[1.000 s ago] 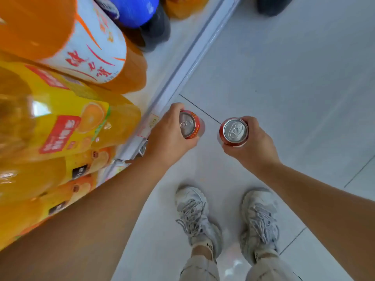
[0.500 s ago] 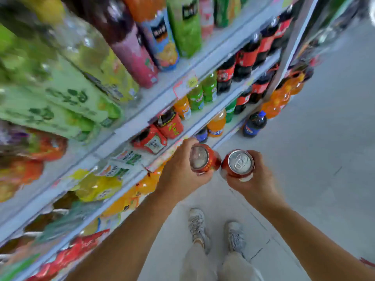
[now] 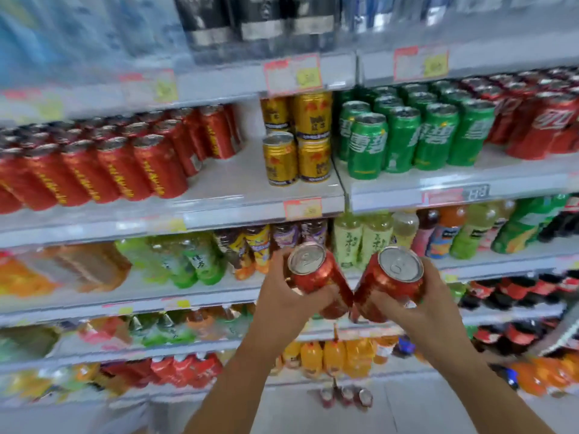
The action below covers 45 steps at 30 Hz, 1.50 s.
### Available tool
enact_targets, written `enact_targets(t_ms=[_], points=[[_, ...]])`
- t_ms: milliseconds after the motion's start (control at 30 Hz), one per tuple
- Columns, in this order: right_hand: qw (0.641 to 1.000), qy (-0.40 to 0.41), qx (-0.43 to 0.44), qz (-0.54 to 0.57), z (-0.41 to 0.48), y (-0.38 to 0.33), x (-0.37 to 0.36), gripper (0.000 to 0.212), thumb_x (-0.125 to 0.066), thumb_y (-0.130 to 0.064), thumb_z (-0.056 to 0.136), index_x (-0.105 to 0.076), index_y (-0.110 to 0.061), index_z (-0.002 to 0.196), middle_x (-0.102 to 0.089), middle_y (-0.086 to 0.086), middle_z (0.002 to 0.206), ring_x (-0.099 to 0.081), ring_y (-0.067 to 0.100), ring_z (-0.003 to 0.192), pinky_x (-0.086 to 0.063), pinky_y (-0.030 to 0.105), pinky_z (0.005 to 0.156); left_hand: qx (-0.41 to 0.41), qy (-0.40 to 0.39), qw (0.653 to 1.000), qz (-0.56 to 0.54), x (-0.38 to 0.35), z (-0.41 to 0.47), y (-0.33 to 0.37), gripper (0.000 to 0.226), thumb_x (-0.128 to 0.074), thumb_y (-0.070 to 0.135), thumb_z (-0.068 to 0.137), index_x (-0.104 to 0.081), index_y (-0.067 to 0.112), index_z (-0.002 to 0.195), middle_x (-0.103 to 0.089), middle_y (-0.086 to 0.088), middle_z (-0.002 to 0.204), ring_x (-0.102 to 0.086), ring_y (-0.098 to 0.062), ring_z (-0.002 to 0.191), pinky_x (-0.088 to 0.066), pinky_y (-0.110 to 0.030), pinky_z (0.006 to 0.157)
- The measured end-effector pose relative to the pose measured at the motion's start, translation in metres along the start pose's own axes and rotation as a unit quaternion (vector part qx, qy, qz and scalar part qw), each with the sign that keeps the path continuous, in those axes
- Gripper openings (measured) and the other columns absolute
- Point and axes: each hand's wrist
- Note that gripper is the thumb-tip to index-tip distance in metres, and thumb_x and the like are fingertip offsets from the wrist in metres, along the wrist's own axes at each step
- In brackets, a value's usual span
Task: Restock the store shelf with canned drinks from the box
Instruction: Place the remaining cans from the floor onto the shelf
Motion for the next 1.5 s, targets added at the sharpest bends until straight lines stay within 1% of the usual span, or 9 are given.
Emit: enact_targets(t_ms=[233,400,567,733,867,1033,1267,1367,1500], points=[[0.996,-0.015,0.079,0.036,0.019,-0.085,-0.13,0.05,-0.081,-0.016,0.072,-0.054,-0.04,0.106,-0.064,-0.021,0.101,-0.06,-0.014,0.087,-0.045,0.006,0.068,-0.034,0.06,0.994,-0.09,0.151,0.022,0.011,0.058,-0.082,0.001,0.072,-0.058,0.037,0.111,-0.072,0.021,0.091,-0.068,0.001,0.085,-0.052,-0.014,0.071],[0.992,-0.001,0.117,0.056,0.04,-0.133,-0.216,0.05,-0.078,-0.011,0.076,-0.052,-0.035,0.111,-0.062,-0.021,0.103,-0.058,-0.019,0.083,-0.042,-0.001,0.065,-0.053,0.087,0.991,-0.083,0.246,0.039,0.006,0.057,-0.079,0.005,0.075,-0.06,0.034,0.12,-0.072,0.014,0.101,-0.068,-0.004,0.092,-0.053,-0.015,0.071],[0.99,-0.002,0.137,0.034,0.078,-0.156,-0.263,0.062,-0.081,-0.019,0.073,-0.052,-0.027,0.128,-0.061,-0.019,0.113,-0.058,-0.011,0.099,-0.045,0.003,0.075,-0.052,0.098,0.991,-0.075,0.296,0.056,-0.003,0.059,-0.08,0.009,0.076,-0.057,0.032,0.126,-0.071,0.011,0.108,-0.067,-0.002,0.096,-0.053,-0.015,0.073],[0.993,0.006,0.12,0.004,0.126,-0.159,-0.28,0.061,-0.081,-0.022,0.074,-0.051,-0.024,0.127,-0.058,-0.024,0.103,-0.056,-0.013,0.091,-0.042,0.005,0.074,-0.053,0.112,0.989,-0.08,0.307,0.062,-0.007,0.061,-0.081,0.009,0.075,-0.054,0.03,0.125,-0.068,0.012,0.109,-0.065,0.007,0.09,-0.049,-0.006,0.066],[0.993,-0.013,0.116,-0.029,0.163,-0.157,-0.277,0.06,-0.084,-0.024,0.069,-0.058,-0.02,0.123,-0.066,-0.006,0.113,-0.062,0.009,0.104,-0.048,0.033,0.096,-0.052,0.119,0.989,-0.073,0.304,0.068,-0.008,0.058,-0.082,0.011,0.073,-0.055,0.035,0.118,-0.069,0.012,0.107,-0.065,0.005,0.091,-0.051,-0.011,0.07],[0.994,-0.047,0.094,-0.026,0.192,-0.153,-0.279,0.048,-0.083,-0.016,0.071,-0.05,-0.024,0.105,-0.062,-0.002,0.11,-0.059,0.012,0.102,-0.047,0.031,0.091,-0.061,0.135,0.987,-0.069,0.29,0.08,-0.006,0.058,-0.083,0.013,0.072,-0.056,0.038,0.117,-0.069,0.013,0.107,-0.065,0.003,0.091,-0.051,-0.01,0.069],[0.992,-0.106,0.068,-0.029,0.221,-0.14,-0.281,0.062,-0.076,-0.03,0.077,-0.039,-0.03,0.127,-0.055,-0.002,0.127,-0.055,0.018,0.116,-0.045,0.037,0.099,-0.056,0.148,0.984,-0.082,0.267,0.098,-0.004,0.062,-0.082,0.009,0.073,-0.055,0.029,0.125,-0.069,0.009,0.112,-0.066,-0.003,0.098,-0.053,-0.015,0.072],[0.986,-0.118,0.09,-0.077,0.224,-0.131,-0.283,0.083,-0.083,-0.041,0.065,-0.037,-0.035,0.134,-0.052,-0.002,0.135,-0.053,0.019,0.12,-0.044,0.043,0.102,-0.049,0.151,0.984,-0.084,0.261,0.103,-0.005,0.063,-0.082,0.01,0.074,-0.055,0.028,0.127,-0.069,0.009,0.113,-0.066,-0.004,0.1,-0.052,-0.019,0.077],[0.986,-0.084,0.102,-0.104,0.229,-0.127,-0.287,0.076,-0.083,-0.033,0.071,-0.041,-0.021,0.134,-0.056,0.003,0.131,-0.056,0.02,0.118,-0.046,0.038,0.099,-0.05,0.156,0.984,-0.077,0.261,0.106,-0.003,0.058,-0.081,0.01,0.075,-0.057,0.028,0.124,-0.07,0.01,0.11,-0.067,-0.003,0.099,-0.053,-0.016,0.074]])
Point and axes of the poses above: each hand's wrist, its own z-axis towards the middle knuckle, its own x-axis out of the back of the hand, y = z × x
